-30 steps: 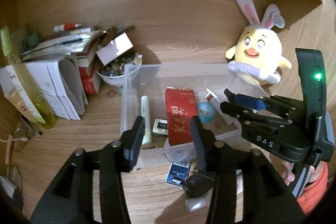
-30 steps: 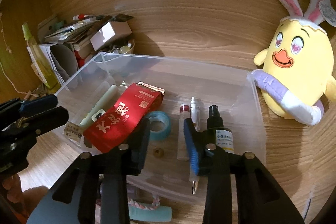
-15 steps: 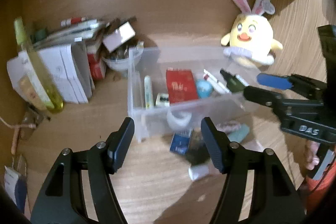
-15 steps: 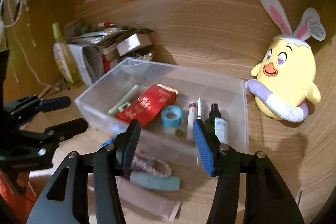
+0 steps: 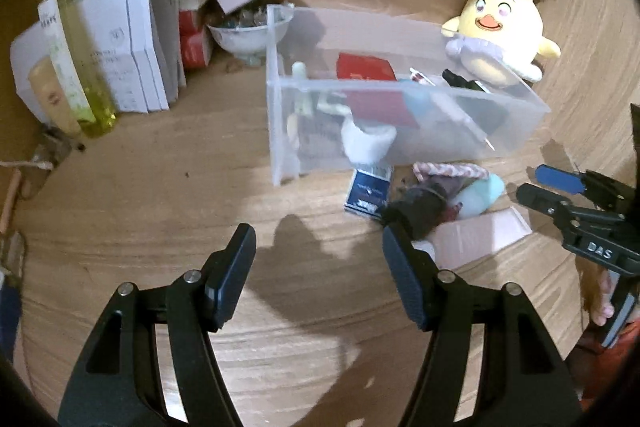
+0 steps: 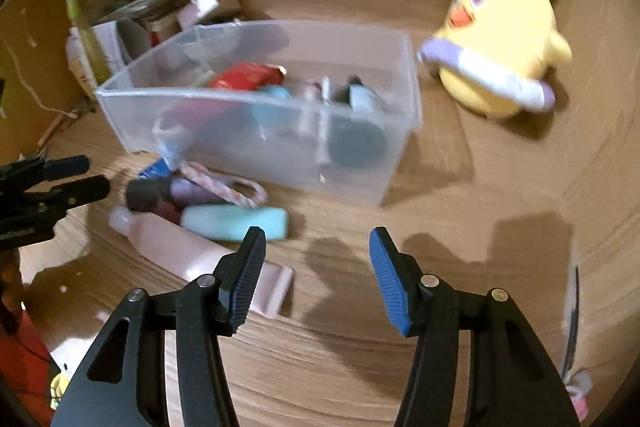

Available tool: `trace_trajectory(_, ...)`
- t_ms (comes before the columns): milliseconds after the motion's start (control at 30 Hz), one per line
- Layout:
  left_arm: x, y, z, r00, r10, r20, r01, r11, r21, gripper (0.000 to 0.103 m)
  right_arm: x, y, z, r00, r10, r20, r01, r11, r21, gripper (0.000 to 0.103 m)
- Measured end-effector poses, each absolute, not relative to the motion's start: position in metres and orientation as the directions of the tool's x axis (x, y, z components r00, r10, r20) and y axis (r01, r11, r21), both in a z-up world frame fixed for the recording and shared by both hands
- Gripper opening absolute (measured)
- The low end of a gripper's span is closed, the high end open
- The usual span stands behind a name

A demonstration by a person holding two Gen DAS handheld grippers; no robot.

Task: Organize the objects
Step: 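Grasp the pink lotion tube by its body with the right tool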

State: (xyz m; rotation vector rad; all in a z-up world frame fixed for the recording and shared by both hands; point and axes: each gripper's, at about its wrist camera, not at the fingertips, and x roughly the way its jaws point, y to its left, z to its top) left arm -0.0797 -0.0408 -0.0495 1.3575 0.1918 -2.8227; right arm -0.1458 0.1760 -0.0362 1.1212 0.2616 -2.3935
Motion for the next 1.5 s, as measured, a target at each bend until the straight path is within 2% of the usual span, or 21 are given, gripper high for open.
trace_trajectory(233,-0.072,-0.024,-0.049,-0.619,0.083,-0.781,0.007,-0.994,-0.111,0.066,-0.145,0.169,-0.046,-0.526,-0.331,-0.783,0.520,-0.854,0.013,0.050)
trace_trajectory(567,-0.065,-0.024,-0.049,-0.620,0.085,-0.780,0.013,-0.993,-0.118,0.066,-0.115,0.153,-0.041,-0.445,-0.423,-0.789,0.641,-0.766,0.050,0.050)
trace_trajectory(733,-0.059,-0.040,-0.046,-0.630,0.072,-0.774,0.054,-0.989,-0.136,0.066,-0.103,0.145,-0.028,-0.367,-0.528,-0.766,0.707,-0.693,0.139,0.050)
trace_trajectory(1033,-0.046,-0.069,-0.041,-0.646,0.037,-0.762,0.130,-0.979,-0.158,0.068,-0.088,0.070,-0.039,-0.325,-0.491,-0.808,0.826,-0.564,0.011,0.050)
trace_trajectory(1267,-0.045,-0.073,-0.042,-0.652,0.035,-0.757,0.139,-0.976,-0.165,0.069,-0.088,0.048,-0.048,-0.284,-0.486,-0.827,0.846,-0.532,0.022,0.050)
trace_trajectory(1300,-0.046,-0.073,-0.042,-0.653,0.038,-0.756,0.138,-0.976,-0.168,0.069,-0.088,0.046,-0.049,-0.293,-0.484,-0.825,0.847,-0.532,0.012,0.048)
trace_trajectory(1333,-0.047,-0.073,-0.043,-0.653,0.042,-0.756,0.134,-0.976,-0.171,0.069,-0.087,0.046,-0.049,-0.293,-0.484,-0.825,0.848,-0.530,0.009,0.039)
trace_trajectory(1400,-0.050,-0.071,-0.043,-0.653,0.059,-0.755,0.120,-0.976,-0.179,0.069,-0.085,0.049,-0.047,-0.284,-0.492,-0.823,0.849,-0.528,0.022,0.031)
trace_trajectory(1500,-0.056,-0.064,-0.042,-0.648,0.084,-0.757,0.087,-0.979,-0.183,0.069,-0.085,0.061,-0.047,-0.276,-0.506,-0.817,0.840,-0.541,0.051,0.028)
